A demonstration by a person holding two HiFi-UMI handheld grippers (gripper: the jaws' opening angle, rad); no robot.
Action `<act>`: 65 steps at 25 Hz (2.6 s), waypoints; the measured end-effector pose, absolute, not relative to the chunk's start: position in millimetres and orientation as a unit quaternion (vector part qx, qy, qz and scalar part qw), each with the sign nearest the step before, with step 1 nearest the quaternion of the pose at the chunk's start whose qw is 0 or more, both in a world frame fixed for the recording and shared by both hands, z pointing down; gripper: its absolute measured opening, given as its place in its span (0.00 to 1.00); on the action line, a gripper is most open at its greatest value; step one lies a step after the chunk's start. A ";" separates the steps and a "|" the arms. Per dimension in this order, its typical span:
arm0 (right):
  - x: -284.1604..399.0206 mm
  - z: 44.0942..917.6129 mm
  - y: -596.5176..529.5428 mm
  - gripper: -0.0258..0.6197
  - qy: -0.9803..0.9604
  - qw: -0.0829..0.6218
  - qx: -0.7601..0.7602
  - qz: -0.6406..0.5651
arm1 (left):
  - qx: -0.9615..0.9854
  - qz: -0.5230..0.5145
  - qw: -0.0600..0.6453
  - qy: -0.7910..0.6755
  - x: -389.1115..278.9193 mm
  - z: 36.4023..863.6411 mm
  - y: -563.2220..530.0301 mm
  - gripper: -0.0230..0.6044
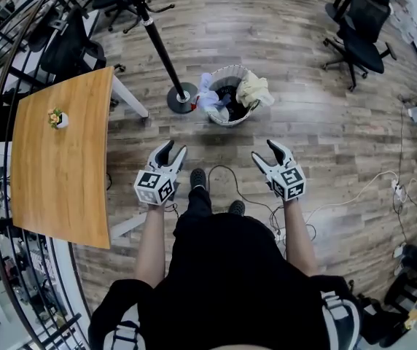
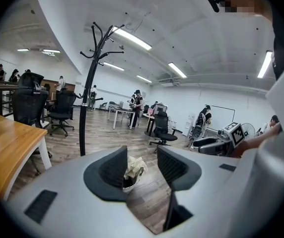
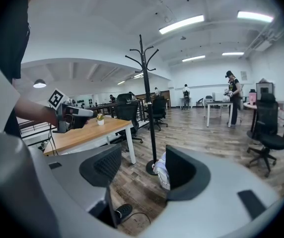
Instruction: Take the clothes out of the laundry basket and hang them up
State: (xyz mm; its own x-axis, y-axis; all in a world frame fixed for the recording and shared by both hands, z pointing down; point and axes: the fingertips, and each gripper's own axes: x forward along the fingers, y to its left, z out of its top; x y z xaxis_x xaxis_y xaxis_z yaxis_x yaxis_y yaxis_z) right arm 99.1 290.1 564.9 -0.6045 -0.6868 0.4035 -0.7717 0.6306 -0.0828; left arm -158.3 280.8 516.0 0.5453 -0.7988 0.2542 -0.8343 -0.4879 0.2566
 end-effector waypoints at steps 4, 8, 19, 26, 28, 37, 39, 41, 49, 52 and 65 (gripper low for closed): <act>91.6 565.3 277.8 0.52 -0.884 0.168 0.416 0.130 | 0.860 0.058 0.180 -0.475 -167.2 518.7 269.5 0.39; 82.2 567.9 265.2 0.52 -0.883 0.170 0.417 0.134 | 0.859 0.059 0.183 -0.475 -177.9 520.0 257.4 0.40; 55.4 573.3 223.8 0.50 -0.873 0.178 0.432 0.141 | 0.868 0.060 0.194 -0.453 -206.6 529.7 208.0 0.40; 41.6 576.1 199.8 0.50 -0.860 0.180 0.454 0.149 | 0.877 0.057 0.210 -0.427 -217.4 535.9 165.8 0.40; 40.1 582.0 196.9 0.50 -0.856 0.182 0.458 0.154 | 0.881 0.061 0.211 -0.419 -217.7 539.0 156.3 0.40; 33.0 589.7 180.1 0.50 -0.840 0.187 0.482 0.166 | 0.898 0.069 0.208 -0.383 -221.5 541.6 118.5 0.40; 28.8 589.6 176.4 0.50 -0.837 0.186 0.488 0.165 | 0.900 0.070 0.208 -0.376 -224.7 543.1 113.4 0.40; 23.8 588.9 173.8 0.50 -0.835 0.187 0.491 0.164 | 0.902 0.070 0.210 -0.371 -227.9 544.8 109.0 0.40; 10.9 599.5 173.5 0.50 -0.828 0.186 0.501 0.169 | 0.904 0.072 0.215 -0.362 -240.2 551.7 102.2 0.40; 3.9 600.8 174.8 0.49 -0.828 0.185 0.500 0.171 | 0.904 0.074 0.216 -0.361 -244.7 554.0 104.0 0.40; -5.9 599.2 170.2 0.49 -0.831 0.182 0.497 0.173 | 0.899 0.076 0.215 -0.373 -260.3 555.3 107.7 0.40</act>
